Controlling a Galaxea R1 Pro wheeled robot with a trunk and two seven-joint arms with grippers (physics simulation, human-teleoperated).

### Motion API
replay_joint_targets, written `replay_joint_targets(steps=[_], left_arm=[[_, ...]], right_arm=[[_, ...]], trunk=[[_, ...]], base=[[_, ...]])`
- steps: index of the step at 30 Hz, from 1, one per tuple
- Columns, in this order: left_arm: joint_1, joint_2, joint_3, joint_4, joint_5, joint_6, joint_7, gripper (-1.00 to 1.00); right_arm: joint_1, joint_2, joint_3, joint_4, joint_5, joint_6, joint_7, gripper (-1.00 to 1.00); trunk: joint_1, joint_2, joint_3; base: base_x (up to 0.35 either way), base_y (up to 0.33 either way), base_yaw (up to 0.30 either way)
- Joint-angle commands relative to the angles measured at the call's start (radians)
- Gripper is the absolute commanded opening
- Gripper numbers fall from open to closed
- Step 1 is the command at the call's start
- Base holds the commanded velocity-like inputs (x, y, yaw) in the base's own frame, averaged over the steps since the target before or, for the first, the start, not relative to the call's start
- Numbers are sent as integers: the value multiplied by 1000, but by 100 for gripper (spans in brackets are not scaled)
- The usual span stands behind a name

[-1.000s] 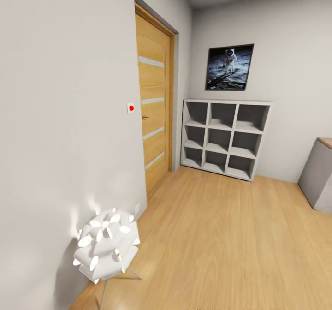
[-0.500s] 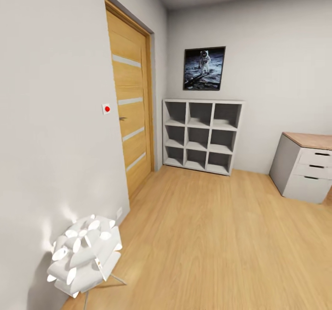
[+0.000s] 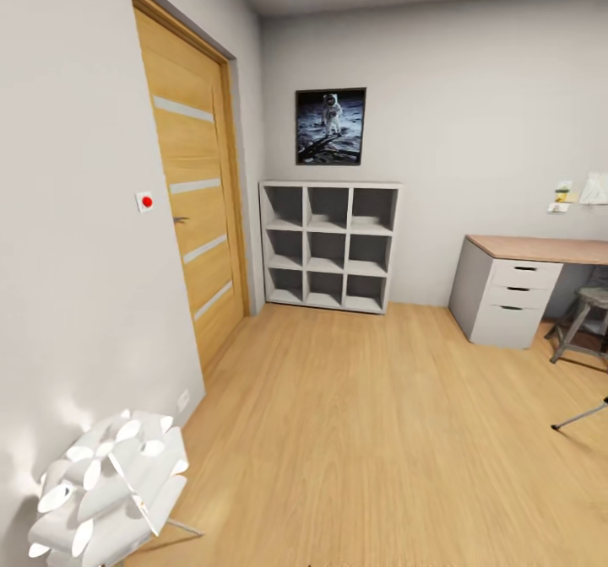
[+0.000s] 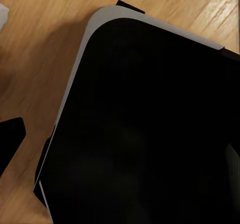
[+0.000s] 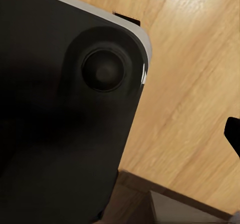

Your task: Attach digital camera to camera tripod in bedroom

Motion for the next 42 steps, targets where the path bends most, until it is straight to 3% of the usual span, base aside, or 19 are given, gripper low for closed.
replay_joint_targets(steps=[1,34,42], left_arm=[[0,-1,4,-2,4,-1,0,100],[1,-14,-2,-42,-2,-1,-1,100],[1,-10,0,-56,0,0,-1,100]], right_arm=[[0,0,0,-1,5,-2,0,100],[0,4,2,-1,5,1,0,100],[0,9,-2,-1,3,6,0,100]], trunk=[[0,0,-1],[0,0,-1],[0,0,-1]], base=[[0,0,-287],[0,0,-285],[0,0,-137]])
